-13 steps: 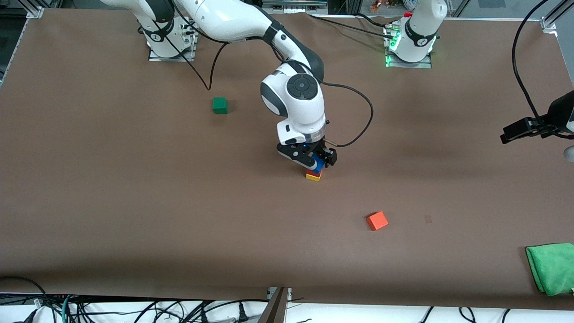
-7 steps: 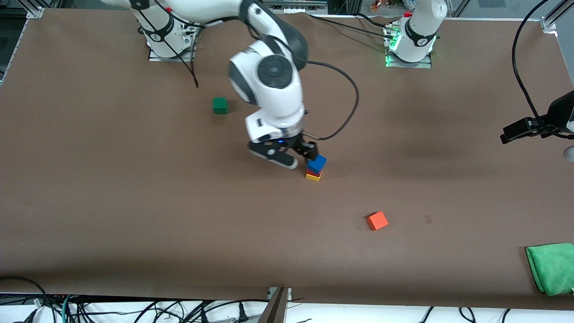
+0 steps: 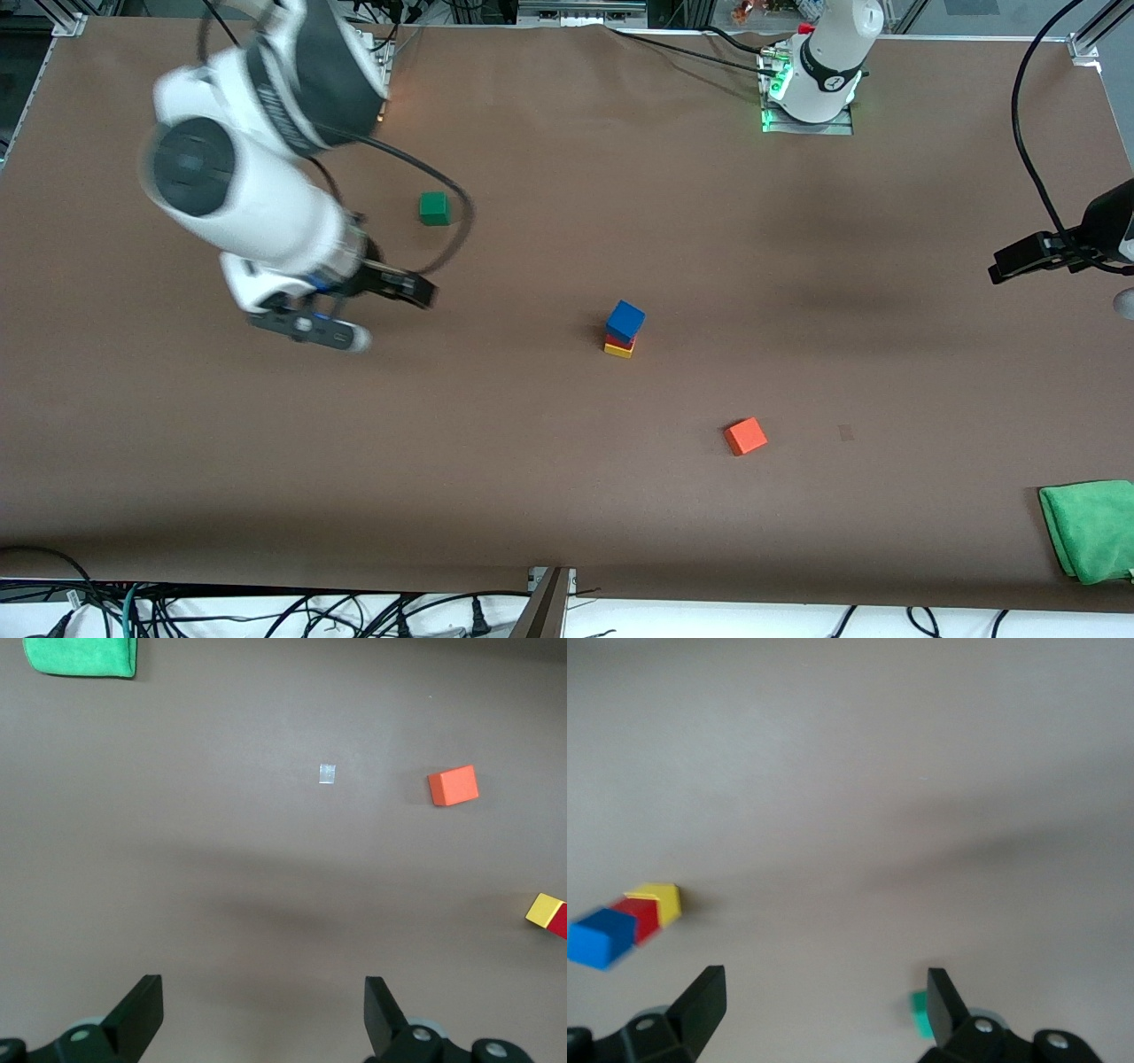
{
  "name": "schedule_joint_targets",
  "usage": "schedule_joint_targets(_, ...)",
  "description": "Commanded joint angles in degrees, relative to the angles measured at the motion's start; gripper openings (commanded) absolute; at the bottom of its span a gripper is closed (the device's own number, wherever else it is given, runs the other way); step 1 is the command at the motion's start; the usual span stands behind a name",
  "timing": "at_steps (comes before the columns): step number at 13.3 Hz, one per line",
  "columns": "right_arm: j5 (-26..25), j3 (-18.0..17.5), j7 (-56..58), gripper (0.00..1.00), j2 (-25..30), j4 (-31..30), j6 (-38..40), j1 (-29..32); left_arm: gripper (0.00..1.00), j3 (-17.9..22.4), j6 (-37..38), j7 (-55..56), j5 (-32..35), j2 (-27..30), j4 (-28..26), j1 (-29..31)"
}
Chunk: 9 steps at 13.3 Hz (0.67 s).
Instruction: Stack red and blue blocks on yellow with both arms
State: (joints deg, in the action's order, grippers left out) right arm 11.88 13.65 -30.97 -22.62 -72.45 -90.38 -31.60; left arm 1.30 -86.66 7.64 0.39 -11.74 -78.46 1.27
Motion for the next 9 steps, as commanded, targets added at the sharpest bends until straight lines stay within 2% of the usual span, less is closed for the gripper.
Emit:
schedule_joint_targets(1, 0.0, 3.8, 8.0, 1.0, 12.1, -15.1, -0.4, -1.4, 1.0, 0.2, 0.3, -0.9, -1.2, 0.3, -0.2, 0.1)
schedule_joint_targets(3, -1.7, 4.9, 13.5, 1.0, 17.6, -20.9, -0.7, 0.0, 1.0, 0.2, 0.3, -0.9, -1.2, 0.3, -0.2, 0.1)
schedule_joint_targets(5, -6.1, 3.8, 16.9, 1.0, 20.4, -22.8, -0.4, 2.7, 1.0, 0.2, 0.3, -0.9, -1.2, 0.3, -0.2, 0.1)
schedule_joint_targets(8, -7.1, -6.0, 20.6, 1.0, 25.3, -28.0, -2.1, 14.3, 1.0, 0.2, 0.3, -0.9, -1.2, 0.3, -0.2, 0.1)
schedule_joint_targets(9, -7.6, -7.2, 21.0, 1.0, 26.1, -29.0, -2.3, 15.9, 1.0, 0.2, 0.3, -0.9, -1.2, 0.3, -0.2, 0.1)
